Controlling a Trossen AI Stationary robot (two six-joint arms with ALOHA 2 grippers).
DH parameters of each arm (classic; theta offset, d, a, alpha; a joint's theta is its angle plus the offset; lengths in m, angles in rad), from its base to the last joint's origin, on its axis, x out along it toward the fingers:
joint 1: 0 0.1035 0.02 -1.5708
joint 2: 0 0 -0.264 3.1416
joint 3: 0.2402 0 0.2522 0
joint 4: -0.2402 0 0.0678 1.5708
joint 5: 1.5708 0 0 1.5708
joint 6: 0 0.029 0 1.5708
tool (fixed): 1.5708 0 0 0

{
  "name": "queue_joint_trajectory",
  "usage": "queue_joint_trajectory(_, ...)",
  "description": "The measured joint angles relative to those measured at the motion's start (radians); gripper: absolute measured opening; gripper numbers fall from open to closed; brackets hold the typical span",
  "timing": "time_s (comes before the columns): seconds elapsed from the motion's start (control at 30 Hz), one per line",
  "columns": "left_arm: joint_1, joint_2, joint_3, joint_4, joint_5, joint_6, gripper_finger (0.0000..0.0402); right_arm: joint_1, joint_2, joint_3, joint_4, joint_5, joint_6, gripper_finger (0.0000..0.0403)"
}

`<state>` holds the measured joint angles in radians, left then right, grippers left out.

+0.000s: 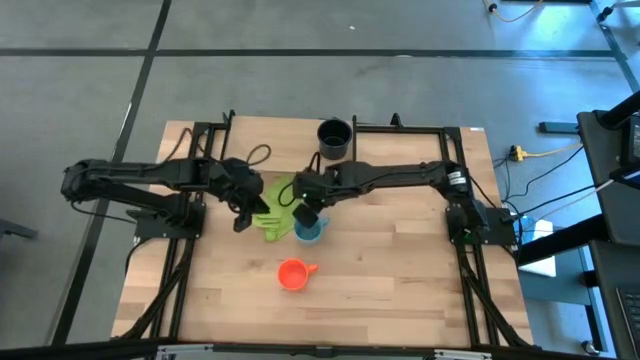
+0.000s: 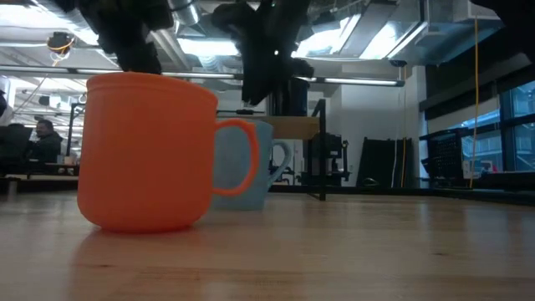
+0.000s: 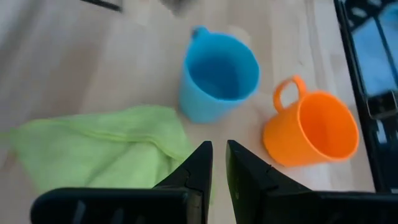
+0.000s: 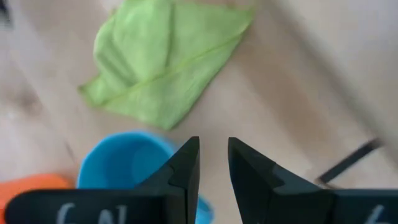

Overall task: Stack small to large cups/mugs on shelf
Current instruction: Put the blue mug on the shelf

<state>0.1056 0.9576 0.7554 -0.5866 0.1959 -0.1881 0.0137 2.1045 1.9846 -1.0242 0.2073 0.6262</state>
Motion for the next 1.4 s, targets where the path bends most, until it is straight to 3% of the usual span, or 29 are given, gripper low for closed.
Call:
queue_joint_trajectory(0.13,-0.051,0.075,-0.018,0.048,0.046,0.097,0.0040,-0.003,-0.050,0.000,-0.015,0.079,-0.020,0.0086)
queue_joint_trajectory(0.27,-0.107,0.150,-0.006,0.075,0.070,0.334,0.0040,-0.002,-0.096,0.000,-0.062,0.127,-0.033,0.0086)
queue_joint_trajectory(0.53,-0.139,0.283,0.110,0.083,-0.084,0.683,0.0040,0.031,-0.178,0.000,-0.161,0.233,-0.022,0.0107)
queue_joint_trajectory(0.83,-0.140,0.468,0.190,0.058,-0.096,0.772,0.0072,0.064,-0.267,0.000,-0.274,0.386,0.105,0.0207)
queue_joint_trajectory(0.97,-0.152,0.496,0.229,0.053,-0.090,0.790,0.0080,0.069,-0.289,0.000,-0.334,0.422,0.155,0.0237)
queue_joint_trajectory(1.4,-0.172,0.532,0.266,0.052,-0.045,0.810,0.0081,0.068,-0.300,0.000,-0.393,0.456,0.175,0.0248)
